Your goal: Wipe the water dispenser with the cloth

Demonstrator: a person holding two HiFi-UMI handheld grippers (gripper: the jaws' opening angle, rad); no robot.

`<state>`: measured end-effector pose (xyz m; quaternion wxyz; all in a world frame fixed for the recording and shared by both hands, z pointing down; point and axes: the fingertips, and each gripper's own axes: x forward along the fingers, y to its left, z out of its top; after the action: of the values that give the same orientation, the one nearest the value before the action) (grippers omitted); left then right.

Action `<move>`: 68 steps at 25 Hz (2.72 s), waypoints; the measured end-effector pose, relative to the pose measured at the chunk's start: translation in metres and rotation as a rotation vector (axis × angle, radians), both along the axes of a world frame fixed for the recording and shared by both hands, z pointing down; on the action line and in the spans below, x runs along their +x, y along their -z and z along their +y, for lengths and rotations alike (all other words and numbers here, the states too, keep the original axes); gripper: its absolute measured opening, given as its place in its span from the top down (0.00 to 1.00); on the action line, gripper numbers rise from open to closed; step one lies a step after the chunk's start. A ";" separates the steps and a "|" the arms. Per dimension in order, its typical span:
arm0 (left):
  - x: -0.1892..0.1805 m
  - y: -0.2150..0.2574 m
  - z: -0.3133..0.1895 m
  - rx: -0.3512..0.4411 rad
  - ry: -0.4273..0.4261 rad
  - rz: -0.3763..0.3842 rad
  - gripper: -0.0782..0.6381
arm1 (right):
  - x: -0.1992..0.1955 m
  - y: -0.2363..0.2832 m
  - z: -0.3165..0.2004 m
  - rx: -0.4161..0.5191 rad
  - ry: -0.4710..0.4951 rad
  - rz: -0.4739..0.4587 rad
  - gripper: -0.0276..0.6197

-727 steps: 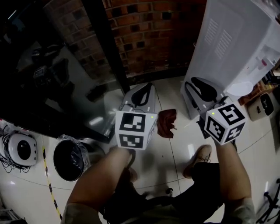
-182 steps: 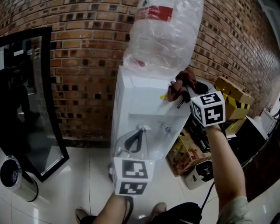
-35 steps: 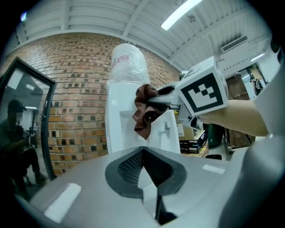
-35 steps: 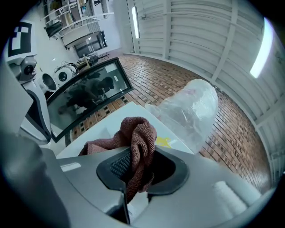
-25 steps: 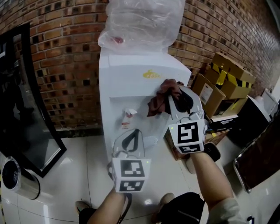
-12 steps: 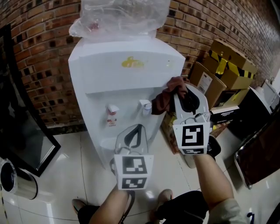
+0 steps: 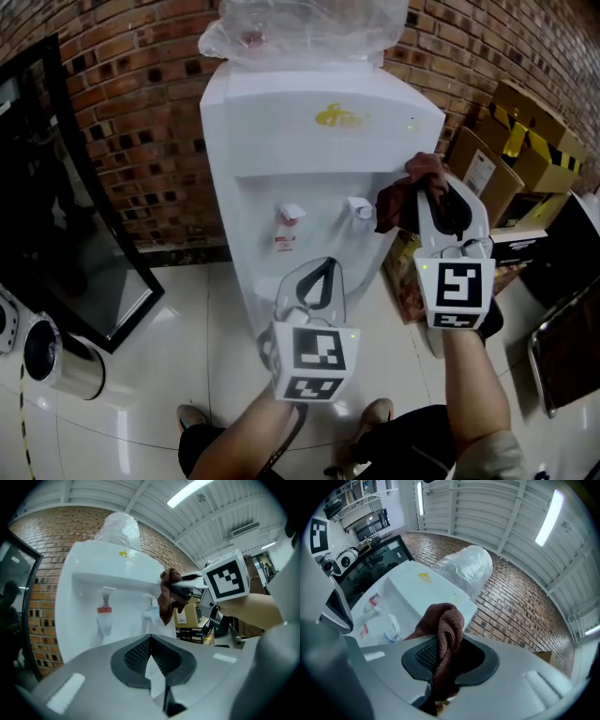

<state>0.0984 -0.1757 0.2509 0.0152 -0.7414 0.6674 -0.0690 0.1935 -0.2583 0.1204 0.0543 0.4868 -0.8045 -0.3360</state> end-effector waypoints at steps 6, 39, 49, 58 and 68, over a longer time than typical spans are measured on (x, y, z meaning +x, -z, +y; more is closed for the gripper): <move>-0.042 -0.003 0.038 -0.025 0.041 -0.016 0.89 | -0.062 -0.001 0.066 0.069 0.121 0.014 0.81; -0.170 -0.033 0.140 -0.067 0.219 -0.122 0.89 | -0.233 -0.125 0.117 -0.138 0.255 0.020 0.81; -0.135 -0.031 0.116 -0.049 0.184 -0.113 0.89 | -0.211 -0.143 0.090 -0.224 0.230 0.003 0.81; -0.109 -0.031 0.093 -0.036 0.161 -0.092 0.89 | -0.180 -0.163 0.052 -0.302 0.154 0.007 0.81; -0.077 -0.030 0.069 -0.013 0.136 -0.052 0.89 | -0.142 -0.161 0.030 -0.317 0.087 -0.008 0.81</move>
<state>0.0210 -0.1064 0.2805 0.0228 -0.6923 0.7152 -0.0935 0.0517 -0.2286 0.2815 0.1127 0.4380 -0.8681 -0.2048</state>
